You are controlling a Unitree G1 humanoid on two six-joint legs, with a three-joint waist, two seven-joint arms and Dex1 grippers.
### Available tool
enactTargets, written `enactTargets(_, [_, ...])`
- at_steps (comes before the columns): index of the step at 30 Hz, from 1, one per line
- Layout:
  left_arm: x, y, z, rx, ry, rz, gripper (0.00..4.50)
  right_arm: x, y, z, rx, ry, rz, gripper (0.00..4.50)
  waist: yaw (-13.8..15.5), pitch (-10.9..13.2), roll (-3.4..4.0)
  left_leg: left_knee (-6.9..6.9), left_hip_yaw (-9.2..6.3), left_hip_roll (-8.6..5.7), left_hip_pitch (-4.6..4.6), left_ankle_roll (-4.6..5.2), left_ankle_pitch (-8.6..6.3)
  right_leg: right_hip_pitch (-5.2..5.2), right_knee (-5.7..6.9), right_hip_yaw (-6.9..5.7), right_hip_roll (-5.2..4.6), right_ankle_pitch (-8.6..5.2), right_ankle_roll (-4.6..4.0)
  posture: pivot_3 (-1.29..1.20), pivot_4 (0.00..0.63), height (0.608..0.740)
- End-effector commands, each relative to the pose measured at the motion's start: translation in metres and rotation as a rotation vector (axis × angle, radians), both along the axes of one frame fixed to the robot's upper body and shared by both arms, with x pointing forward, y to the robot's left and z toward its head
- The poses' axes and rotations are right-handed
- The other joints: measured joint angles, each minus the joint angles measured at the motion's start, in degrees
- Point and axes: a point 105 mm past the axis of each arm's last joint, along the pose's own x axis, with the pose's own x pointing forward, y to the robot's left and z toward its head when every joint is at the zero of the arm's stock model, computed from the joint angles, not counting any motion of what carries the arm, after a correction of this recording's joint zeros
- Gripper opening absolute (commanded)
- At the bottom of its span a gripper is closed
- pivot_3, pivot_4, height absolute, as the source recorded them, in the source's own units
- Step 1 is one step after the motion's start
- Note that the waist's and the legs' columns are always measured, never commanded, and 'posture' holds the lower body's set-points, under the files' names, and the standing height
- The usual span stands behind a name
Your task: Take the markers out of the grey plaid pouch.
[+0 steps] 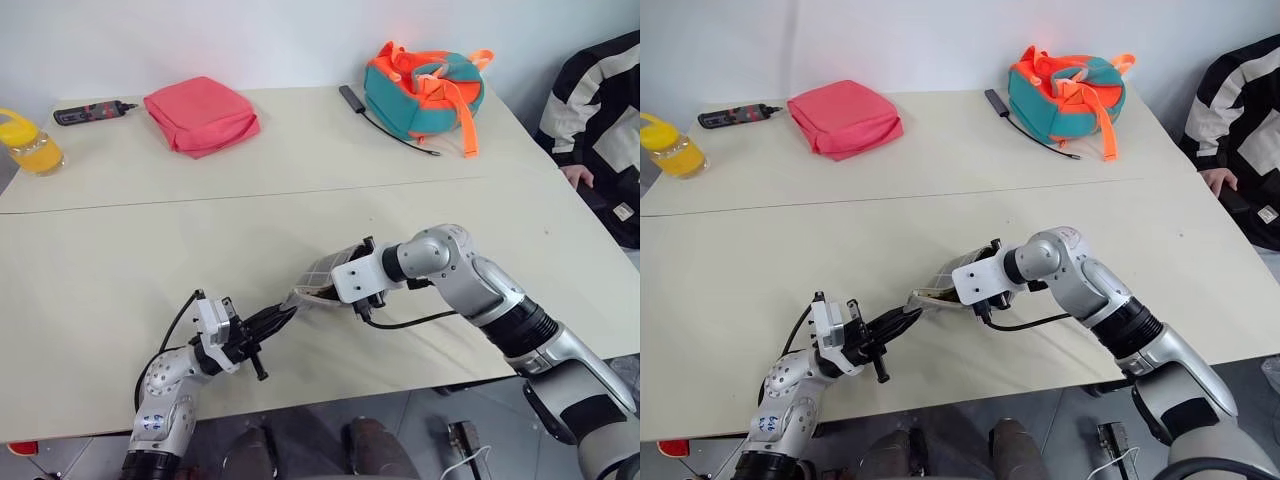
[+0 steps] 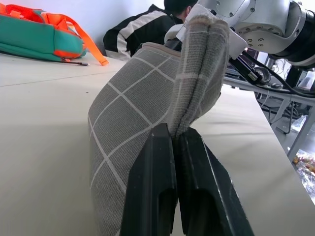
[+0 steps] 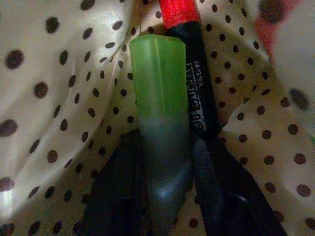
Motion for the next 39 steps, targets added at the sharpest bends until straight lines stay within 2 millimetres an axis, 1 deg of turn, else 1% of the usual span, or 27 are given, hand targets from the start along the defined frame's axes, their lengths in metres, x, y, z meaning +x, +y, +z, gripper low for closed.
enactTargets(1, [0.0,0.006,0.004,0.005,-0.021,0.009,0.0,0.001,-0.004,0.028,0.116,0.025,-0.031,1.04,0.1,0.0,0.0,0.0,0.0,0.0,-0.01,0.0,0.0,-0.01,0.0,0.0,-0.01,0.0,0.0,0.0,0.15,0.74])
enactTargets(5, [0.004,0.01,0.007,0.023,-0.04,0.025,0.0,-0.009,-0.002,0.06,0.245,0.085,-0.015,0.99,0.3,0.0,0.0,-0.12,0.01,0.0,-0.09,0.01,-0.01,-0.1,-0.08,0.01,-0.01,0.0,0.0,0.0,0.15,0.74])
enactTargets(8, [0.005,0.011,0.008,0.027,-0.049,0.027,0.0,-0.013,-0.004,0.075,0.301,0.114,-0.019,0.99,0.4,0.0,0.0,-0.25,0.02,0.0,-0.13,-0.02,-0.03,-0.2,-0.13,0.0,-0.01,0.0,0.01,0.0,0.15,0.74])
enactTargets(10, [0.006,0.011,0.009,0.028,-0.055,0.031,0.0,-0.017,-0.006,0.081,0.317,0.134,-0.009,0.97,0.5,0.0,0.0,-0.32,0.01,0.0,-0.13,-0.04,-0.04,-0.2,-0.19,-0.02,-0.02,0.0,0.01,0.0,0.15,0.74])
enactTargets(11, [0.007,0.012,0.009,0.032,-0.058,0.033,0.0,-0.019,-0.006,0.085,0.334,0.144,-0.007,0.76,0.6,0.0,0.0,-0.38,0.02,-0.01,-0.13,-0.04,-0.05,-0.21,-0.22,-0.02,-0.03,0.0,0.01,0.0,0.15,0.74])
enactTargets(13, [0.008,0.012,0.009,0.035,-0.059,0.035,0.0,-0.021,-0.005,0.09,0.358,0.158,-0.004,0.12,0.6,0.0,0.0,-0.44,0.02,0.0,-0.13,-0.06,-0.07,-0.23,-0.25,-0.02,-0.03,0.0,0.02,0.0,0.15,0.74])
enactTargets(14, [0.008,0.013,0.008,0.042,-0.061,0.036,0.0,-0.023,-0.006,0.093,0.369,0.167,-0.004,0.05,0.7,0.0,0.0,-0.46,0.04,0.0,-0.13,-0.06,-0.07,-0.26,-0.25,-0.02,-0.03,0.01,0.02,0.0,0.15,0.74])
enactTargets(16, [0.009,0.016,0.006,0.05,-0.063,0.047,0.0,-0.024,-0.011,0.094,0.362,0.177,-0.01,0.05,0.9,0.0,0.0,-0.48,0.03,0.0,-0.13,-0.06,-0.07,-0.27,-0.25,-0.02,-0.03,0.0,0.01,0.0,0.15,0.74])
enactTargets(18, [0.01,0.02,0.005,0.059,-0.068,0.06,0.0,-0.021,-0.016,0.095,0.367,0.175,-0.029,0.05,1.0,0.0,0.0,-0.47,0.05,0.0,-0.13,-0.06,-0.07,-0.25,-0.3,-0.01,-0.03,0.0,0.01,0.0,0.15,0.74])
enactTargets(20, [0.011,0.023,0.005,0.051,-0.063,0.063,0.0,-0.019,-0.017,0.088,0.355,0.157,-0.027,0.05,0.9,0.0,-0.01,-0.47,0.08,-0.01,-0.13,-0.06,-0.07,-0.25,-0.33,0.01,-0.04,0.0,0.01,0.0,0.15,0.74])
enactTargets(21, [0.01,0.023,0.005,0.038,-0.05,0.058,0.0,-0.017,-0.014,0.081,0.333,0.144,-0.025,0.05,0.9,0.0,0.0,-0.46,0.1,-0.01,-0.13,-0.05,-0.07,-0.25,-0.33,0.02,-0.04,0.0,0.01,0.0,0.15,0.74])
enactTargets(22, [0.009,0.022,0.008,-0.005,-0.022,0.036,0.0,-0.016,-0.011,0.074,0.303,0.124,-0.017,0.05,0.8,0.0,0.0,-0.47,0.11,-0.01,-0.13,-0.05,-0.07,-0.25,-0.34,0.03,-0.03,0.0,0.01,0.0,0.15,0.74])
enactTargets(24, [0.007,0.019,0.013,-0.057,0.01,0.004,0.0,-0.016,-0.007,0.065,0.281,0.117,-0.012,0.05,0.8,0.0,0.0,-0.48,0.11,0.0,-0.12,-0.06,-0.07,-0.25,-0.33,0.03,-0.03,0.0,0.01,0.0,0.15,0.74])
enactTargets(27, [0.002,0.01,0.026,-0.127,0.036,-0.068,0.0,-0.014,-0.006,0.062,0.268,0.135,-0.037,0.59,0.9,0.0,-0.01,-0.48,0.12,0.0,-0.15,-0.06,-0.07,-0.28,-0.33,0.04,-0.03,0.0,0.02,0.0,0.15,0.74])
enactTargets(30, [-0.007,0.001,0.036,-0.164,0.069,-0.156,0.0,-0.011,-0.013,0.065,0.234,0.118,-0.053,1.52,1.0,0.0,-0.01,-0.48,0.11,0.0,-0.17,-0.06,-0.07,-0.29,-0.33,0.02,-0.04,0.01,0.02,0.0,0.15,0.74])
enactTargets(33, [-0.015,-0.004,0.042,-0.179,0.102,-0.231,0.0,-0.017,-0.025,0.072,0.176,0.144,-0.049,1.52,1.2,0.0,-0.02,-0.48,0.09,-0.02,-0.17,-0.06,-0.07,-0.27,-0.35,0.0,-0.06,0.01,0.02,0.0,0.15,0.74])
enactTargets(34, [-0.015,-0.006,0.043,-0.19,0.114,-0.245,0.0,-0.023,-0.028,0.076,0.162,0.159,-0.036,1.52,1.2,0.0,-0.02,-0.48,0.08,-0.02,-0.18,-0.06,-0.07,-0.27,-0.37,-0.01,-0.06,0.01,0.02,0.0,0.15,0.74])
enactTargets(37, [-0.018,-0.014,0.044,-0.171,0.116,-0.297,0.0,-0.037,-0.025,0.089,0.203,0.252,-0.015,1.52,1.0,0.0,-0.02,-0.51,0.07,-0.02,-0.17,-0.06,-0.07,-0.23,-0.47,0.01,-0.05,0.01,0.02,0.0,0.15,0.74])
enactTargets(39, [-0.017,-0.022,0.05,-0.18,0.102,-0.322,0.0,-0.043,-0.033,0.086,0.169,0.281,-0.019,1.52,1.0,0.0,-0.01,-0.54,0.09,-0.02,-0.16,-0.06,-0.07,-0.25,-0.46,0.04,-0.03,0.0,0.02,0.0,0.15,0.74])
